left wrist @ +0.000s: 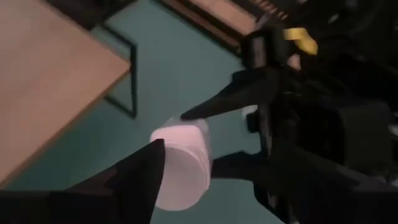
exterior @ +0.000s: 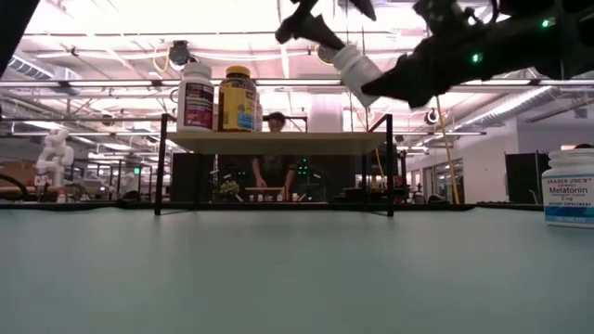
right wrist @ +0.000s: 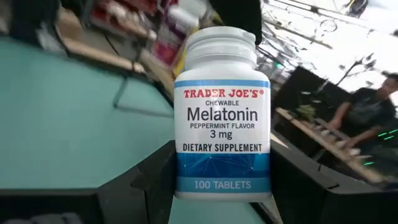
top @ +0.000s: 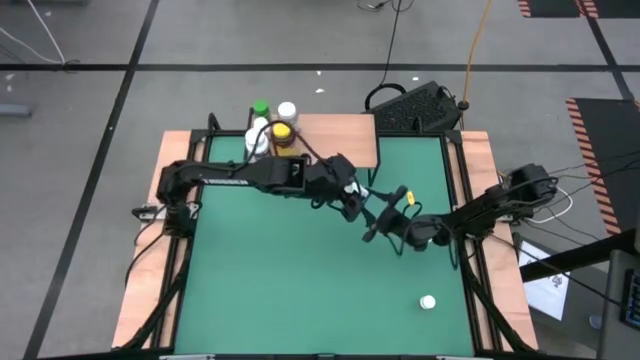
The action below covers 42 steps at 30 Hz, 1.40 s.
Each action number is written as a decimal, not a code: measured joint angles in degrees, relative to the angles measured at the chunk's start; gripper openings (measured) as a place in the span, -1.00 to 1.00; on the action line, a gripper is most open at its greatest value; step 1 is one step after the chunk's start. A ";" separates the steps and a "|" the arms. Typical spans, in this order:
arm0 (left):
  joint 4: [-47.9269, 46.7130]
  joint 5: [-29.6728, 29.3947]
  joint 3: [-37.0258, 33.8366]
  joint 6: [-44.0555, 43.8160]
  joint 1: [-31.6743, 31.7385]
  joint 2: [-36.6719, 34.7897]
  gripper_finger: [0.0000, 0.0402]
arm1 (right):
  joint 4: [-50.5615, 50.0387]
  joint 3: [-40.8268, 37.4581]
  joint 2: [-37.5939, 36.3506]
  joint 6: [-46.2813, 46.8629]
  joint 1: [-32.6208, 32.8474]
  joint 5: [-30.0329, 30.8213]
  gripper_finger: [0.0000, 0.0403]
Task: Pick and place medicine bottles onto shelf by color
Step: Put the left white supplement bottle on the shelf
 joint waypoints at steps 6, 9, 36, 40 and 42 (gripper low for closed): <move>-3.34 2.97 0.16 -2.39 1.67 1.37 0.30 | -0.62 1.84 2.88 -4.45 1.04 4.48 0.03; -3.49 3.24 0.18 -2.35 1.92 1.21 0.30 | 0.13 1.88 2.64 -4.52 1.06 4.13 0.03; -2.65 0.07 -0.10 1.80 1.83 0.50 -0.13 | 6.31 2.25 2.27 -8.51 2.20 6.13 0.03; -2.71 3.03 -0.10 3.71 2.05 0.45 -0.15 | 6.22 2.23 2.27 -8.21 2.20 6.25 0.04; -2.91 3.20 -0.08 3.80 2.00 0.45 -0.14 | 6.14 2.21 2.30 -7.95 2.20 6.21 0.06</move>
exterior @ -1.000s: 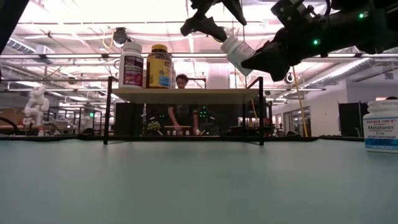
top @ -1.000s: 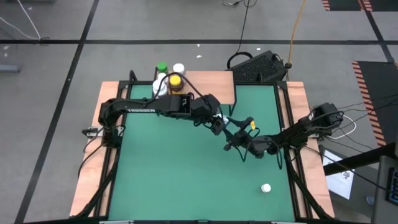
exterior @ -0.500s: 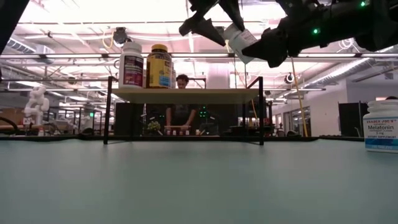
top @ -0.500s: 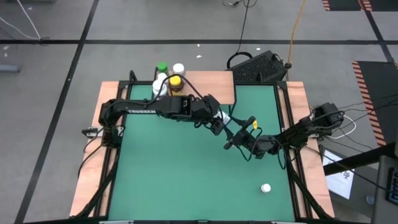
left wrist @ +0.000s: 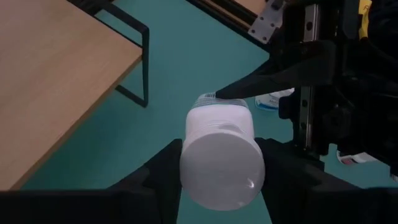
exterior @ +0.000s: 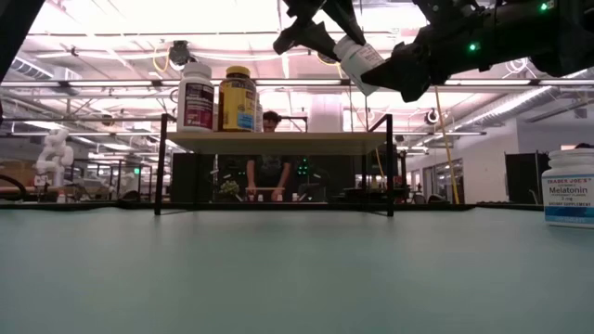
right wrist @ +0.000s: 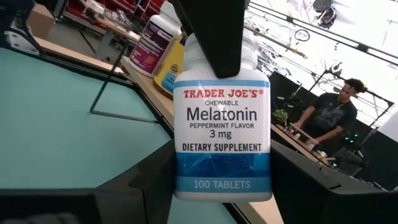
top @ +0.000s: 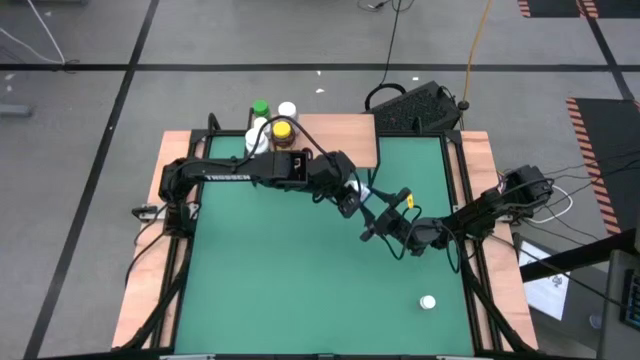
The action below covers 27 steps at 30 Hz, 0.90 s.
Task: Pick and place medicine bottles onto shelf by color
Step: Put the left white supplement bottle on the shelf
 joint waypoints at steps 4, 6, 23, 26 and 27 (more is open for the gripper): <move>-0.09 0.10 0.02 2.67 -0.06 -0.02 -0.02 | -0.03 0.00 0.02 2.59 -0.26 -0.40 0.15; -0.09 0.14 0.02 5.06 -0.10 -0.02 -0.01 | -0.07 -0.02 0.02 3.26 -0.26 -0.56 0.20; -0.46 0.67 0.04 16.96 0.78 -0.04 -0.06 | -0.38 -0.09 0.02 3.51 2.37 5.34 0.54; -2.10 0.39 0.04 27.07 1.21 -0.82 -0.13 | -0.37 -0.09 0.02 2.51 3.23 8.71 0.54; -3.10 -0.50 0.04 30.79 1.36 -1.27 -0.15 | -0.40 -0.11 0.02 2.67 3.47 9.20 0.54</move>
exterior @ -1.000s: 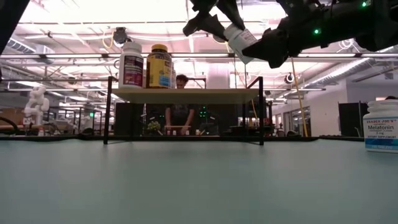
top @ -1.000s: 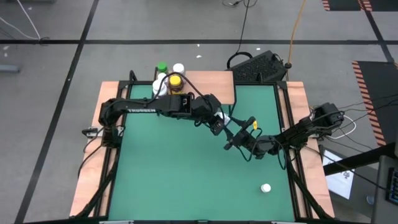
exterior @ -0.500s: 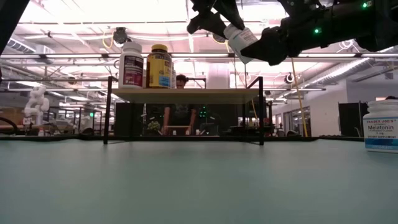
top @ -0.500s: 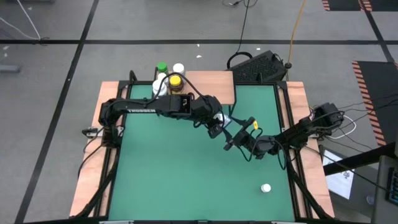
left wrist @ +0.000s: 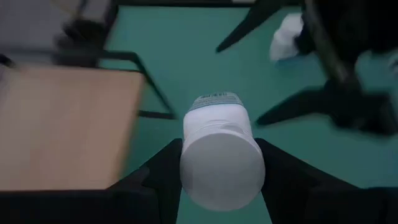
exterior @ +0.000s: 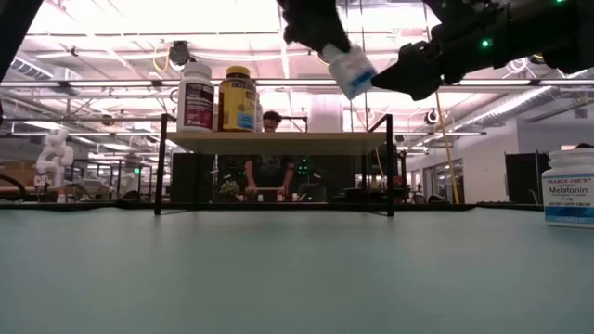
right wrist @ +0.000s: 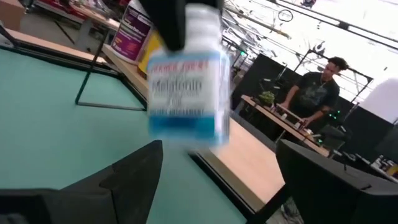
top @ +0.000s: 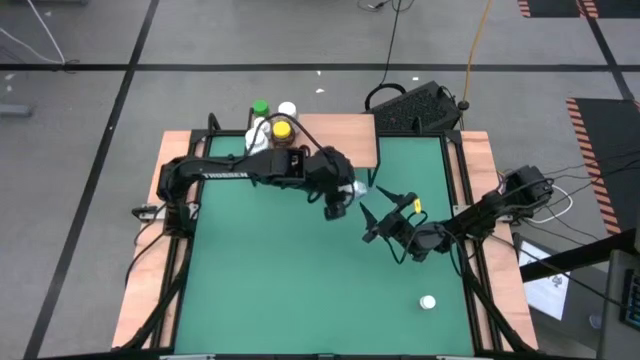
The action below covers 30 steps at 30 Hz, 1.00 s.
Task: Pick and place medicine bottles onto shelf by color
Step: Put the left white supplement bottle on the shelf
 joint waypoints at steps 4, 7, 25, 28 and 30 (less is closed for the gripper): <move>-1.79 -6.18 0.07 11.56 1.80 -3.32 -0.13 | -0.11 0.00 0.00 1.58 1.29 0.01 0.54; -1.98 -7.36 0.07 16.30 4.49 -5.68 -0.05 | -0.47 -0.04 0.00 1.91 2.18 -0.09 0.54; -4.94 8.43 0.09 29.16 28.11 -6.97 -0.11 | -3.61 -0.04 0.00 4.78 1.43 -1.33 0.53; -5.16 9.10 0.09 28.80 27.99 -6.94 -0.11 | -5.63 -0.04 0.00 6.88 0.69 -3.24 0.53; -5.70 9.10 0.09 28.19 26.94 -6.94 -0.11 | -6.79 -0.04 0.00 8.08 0.23 -3.76 0.53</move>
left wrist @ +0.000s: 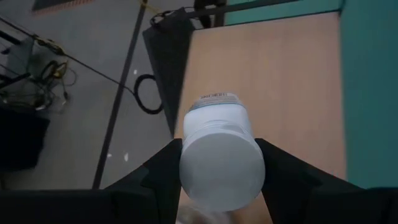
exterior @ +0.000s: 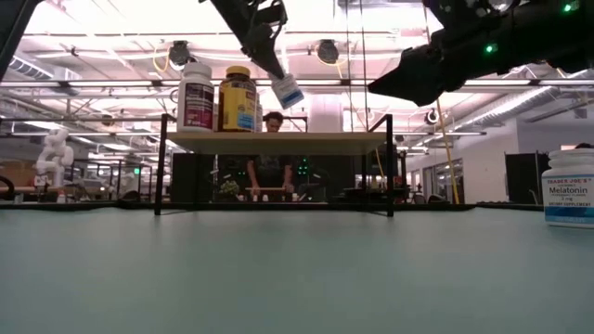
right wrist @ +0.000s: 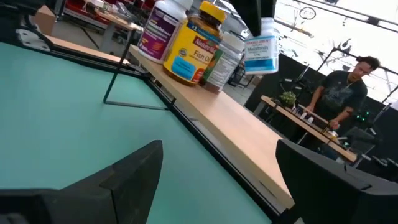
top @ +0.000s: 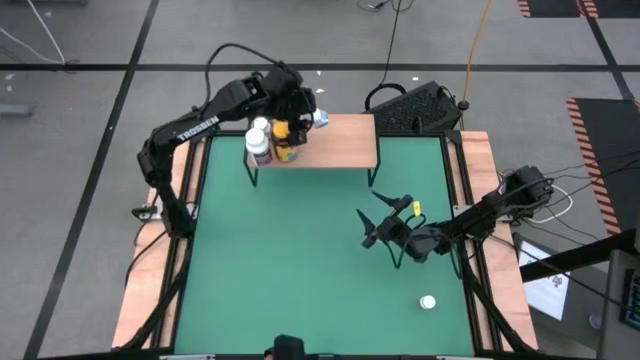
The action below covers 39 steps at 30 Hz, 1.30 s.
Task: Pick and place medicine bottles onto shelf by color
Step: Put the left white supplement bottle on the shelf
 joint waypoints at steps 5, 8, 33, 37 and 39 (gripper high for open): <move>-1.96 0.02 0.00 1.29 -4.93 -0.03 -0.11 | -0.97 0.00 0.00 2.77 -1.30 -3.34 0.53; -4.41 0.02 0.14 0.83 -7.75 -0.07 -0.10 | -0.74 0.00 -0.41 5.02 -1.41 -8.89 0.53; -21.36 -0.20 25.18 -4.05 -4.00 13.11 -0.08 | -17.06 0.00 -12.71 22.01 -12.91 -40.02 0.53; -19.47 -0.05 25.31 -1.30 -3.19 14.70 -0.08 | -17.77 -0.04 -11.60 22.02 -13.43 -40.09 0.53; -19.52 -0.16 25.31 -0.31 -2.60 15.85 -0.08 | -18.55 -0.04 -11.50 22.02 -13.43 -40.09 0.53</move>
